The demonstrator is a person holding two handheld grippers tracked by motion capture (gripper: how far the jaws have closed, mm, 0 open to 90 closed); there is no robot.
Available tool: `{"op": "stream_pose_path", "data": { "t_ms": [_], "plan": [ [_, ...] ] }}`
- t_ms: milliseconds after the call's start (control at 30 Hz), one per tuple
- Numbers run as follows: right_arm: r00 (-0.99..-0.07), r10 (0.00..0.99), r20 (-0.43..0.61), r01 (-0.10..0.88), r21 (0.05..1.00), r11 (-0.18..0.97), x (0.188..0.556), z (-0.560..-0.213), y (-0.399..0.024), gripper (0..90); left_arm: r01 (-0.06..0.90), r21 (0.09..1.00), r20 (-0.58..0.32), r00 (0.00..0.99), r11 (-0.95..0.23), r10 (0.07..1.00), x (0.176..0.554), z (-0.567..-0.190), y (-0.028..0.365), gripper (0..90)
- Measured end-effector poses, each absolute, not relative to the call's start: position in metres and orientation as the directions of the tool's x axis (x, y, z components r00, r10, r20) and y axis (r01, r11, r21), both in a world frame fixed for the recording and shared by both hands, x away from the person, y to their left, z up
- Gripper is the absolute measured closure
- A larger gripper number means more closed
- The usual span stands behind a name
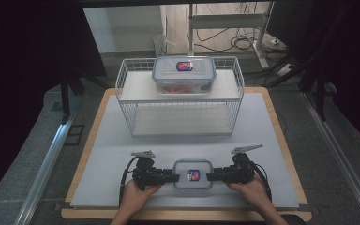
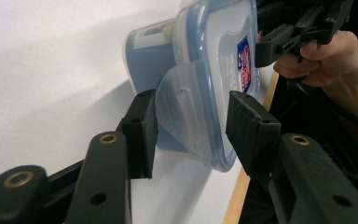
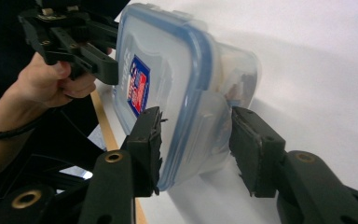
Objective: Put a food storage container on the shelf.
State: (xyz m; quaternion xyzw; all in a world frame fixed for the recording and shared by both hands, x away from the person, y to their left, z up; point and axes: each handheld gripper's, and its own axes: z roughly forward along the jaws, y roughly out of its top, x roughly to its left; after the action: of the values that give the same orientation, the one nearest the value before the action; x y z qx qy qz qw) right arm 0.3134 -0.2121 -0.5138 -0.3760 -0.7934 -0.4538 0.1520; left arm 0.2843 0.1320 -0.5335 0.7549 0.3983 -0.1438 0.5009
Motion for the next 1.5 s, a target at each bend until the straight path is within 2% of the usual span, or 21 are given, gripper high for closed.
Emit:
{"op": "stream_pose_path", "data": {
  "t_ms": [667, 867, 1100, 1500],
  "plan": [
    [-0.621, 0.467, 0.630, 0.770, 0.603, 0.211, 0.314, -0.515, -0.214, 57.6, 0.793, 0.605, -0.692, 0.567, -0.069, 0.446, 0.293, -0.532, 0.137, 57.5],
    [-0.634, 0.442, 0.635, 0.754, 0.636, 0.166, 0.317, -0.502, -0.217, 58.5, 0.760, 0.645, -0.659, 0.607, -0.081, 0.444, 0.293, -0.514, 0.138, 58.3],
    [-0.672, 0.431, 0.602, 0.717, 0.674, 0.177, 0.321, -0.481, -0.212, 58.6, 0.729, 0.679, -0.626, 0.637, -0.086, 0.449, 0.295, -0.494, 0.143, 58.3],
    [-0.727, 0.416, 0.546, 0.649, 0.745, 0.156, 0.335, -0.429, -0.208, 58.5, 0.653, 0.750, -0.542, 0.698, -0.104, 0.469, 0.310, -0.433, 0.147, 58.2]
  ]
}}
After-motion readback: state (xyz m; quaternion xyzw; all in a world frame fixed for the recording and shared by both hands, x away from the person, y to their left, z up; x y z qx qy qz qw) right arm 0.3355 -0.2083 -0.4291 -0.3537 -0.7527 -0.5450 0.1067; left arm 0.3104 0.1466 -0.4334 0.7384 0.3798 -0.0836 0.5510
